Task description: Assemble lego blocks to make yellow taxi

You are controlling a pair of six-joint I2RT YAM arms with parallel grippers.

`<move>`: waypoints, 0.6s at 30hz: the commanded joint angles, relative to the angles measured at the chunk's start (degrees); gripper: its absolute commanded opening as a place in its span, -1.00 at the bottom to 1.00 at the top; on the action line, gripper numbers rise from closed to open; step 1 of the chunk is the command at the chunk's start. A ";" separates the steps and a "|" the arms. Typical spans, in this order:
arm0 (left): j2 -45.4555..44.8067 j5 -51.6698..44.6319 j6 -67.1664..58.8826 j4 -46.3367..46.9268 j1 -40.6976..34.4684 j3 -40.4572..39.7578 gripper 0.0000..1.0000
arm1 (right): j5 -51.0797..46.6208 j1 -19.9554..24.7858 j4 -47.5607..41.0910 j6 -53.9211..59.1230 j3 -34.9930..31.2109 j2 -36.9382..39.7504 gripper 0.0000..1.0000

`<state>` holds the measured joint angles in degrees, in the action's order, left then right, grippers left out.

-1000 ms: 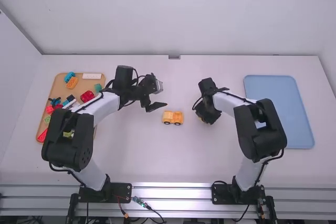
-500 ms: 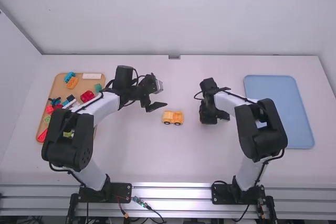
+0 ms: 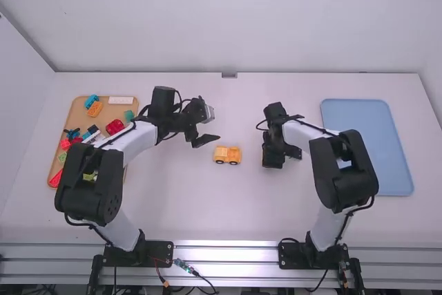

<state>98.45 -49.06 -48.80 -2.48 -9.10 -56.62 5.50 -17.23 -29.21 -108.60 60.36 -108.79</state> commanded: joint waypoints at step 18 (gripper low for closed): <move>-1.75 -0.96 0.57 0.28 0.09 0.66 0.98 | 9.55 6.95 -16.34 46.33 18.56 -0.56 0.99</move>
<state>98.45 -49.01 -48.82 -2.37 -9.13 -56.62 12.64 -10.83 -45.12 -78.50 76.86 -108.79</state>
